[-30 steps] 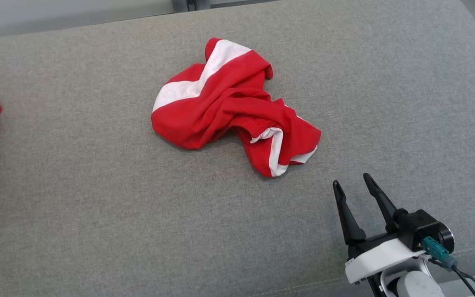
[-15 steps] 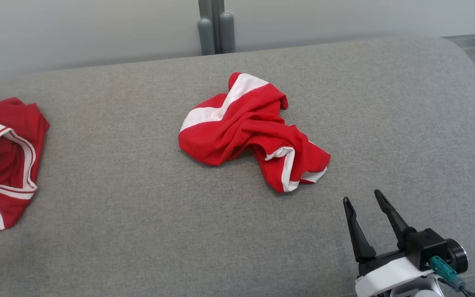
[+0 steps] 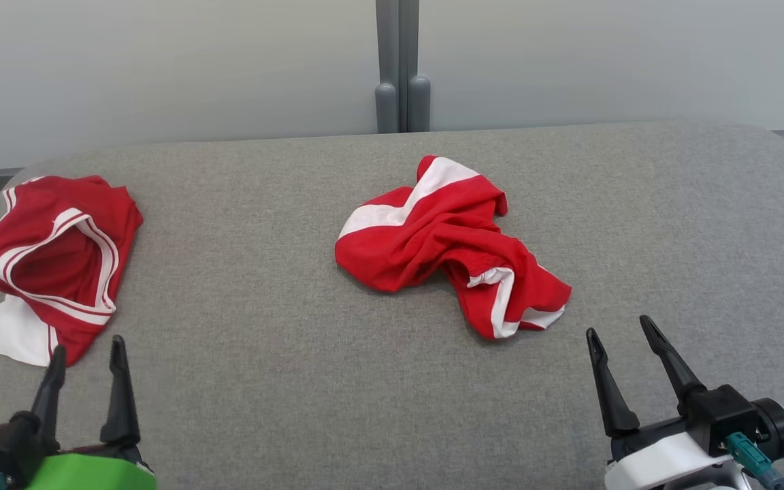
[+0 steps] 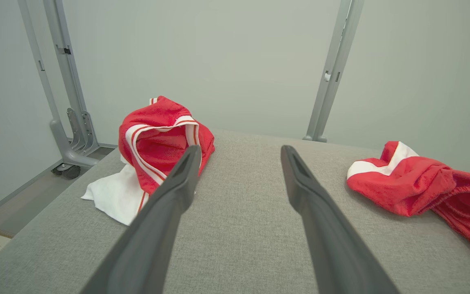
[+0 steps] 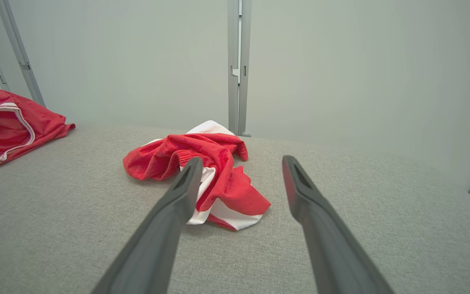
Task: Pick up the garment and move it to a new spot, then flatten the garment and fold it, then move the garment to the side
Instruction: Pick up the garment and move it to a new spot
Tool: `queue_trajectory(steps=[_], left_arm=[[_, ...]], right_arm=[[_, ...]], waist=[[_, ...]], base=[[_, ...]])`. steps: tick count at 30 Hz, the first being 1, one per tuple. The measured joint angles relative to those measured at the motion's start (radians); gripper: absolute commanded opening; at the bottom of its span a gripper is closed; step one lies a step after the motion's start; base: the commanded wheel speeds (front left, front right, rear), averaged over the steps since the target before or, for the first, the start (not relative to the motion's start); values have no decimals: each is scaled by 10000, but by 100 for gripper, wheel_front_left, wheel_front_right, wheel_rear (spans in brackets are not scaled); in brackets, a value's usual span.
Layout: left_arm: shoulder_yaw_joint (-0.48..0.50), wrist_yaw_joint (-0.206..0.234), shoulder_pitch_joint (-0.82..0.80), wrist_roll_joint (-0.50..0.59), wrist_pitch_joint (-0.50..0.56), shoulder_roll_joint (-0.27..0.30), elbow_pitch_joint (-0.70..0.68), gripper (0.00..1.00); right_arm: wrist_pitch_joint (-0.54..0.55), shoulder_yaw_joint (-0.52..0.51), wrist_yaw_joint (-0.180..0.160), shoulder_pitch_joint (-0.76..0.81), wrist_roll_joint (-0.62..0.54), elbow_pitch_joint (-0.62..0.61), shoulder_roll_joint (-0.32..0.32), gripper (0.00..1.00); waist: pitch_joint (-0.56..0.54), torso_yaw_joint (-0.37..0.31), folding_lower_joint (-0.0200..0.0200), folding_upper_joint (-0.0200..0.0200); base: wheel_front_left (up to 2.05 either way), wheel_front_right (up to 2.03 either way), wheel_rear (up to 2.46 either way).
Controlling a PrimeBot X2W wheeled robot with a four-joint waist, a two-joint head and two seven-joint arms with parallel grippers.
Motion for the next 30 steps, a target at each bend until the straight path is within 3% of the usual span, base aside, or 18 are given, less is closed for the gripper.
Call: queue_trajectory(steps=[6,13,18,30], left_arm=[[-48,-681,828,1126,-2,-736,-662,100],[-105,-1557,1351,1925,-2,-1496,-205,100],[23,-1996,1473,2213,0,-1659,215,100],[1009,-2341,1337,2661,0,-2209,1216,100]], right_arm=[[0,-282,0,133,-226,-50,-73,100],[0,-604,0,223,-265,146,13,100],[0,-857,0,296,-217,215,50,100],[2,-1191,0,34,19,951,92,100]], waist=[[-19,-42,0,0],[-35,-425,0,0],[-78,-646,0,0],[-232,-805,0,0]], base=[[0,0,0],[0,0,0],[0,0,0],[0,0,0]])
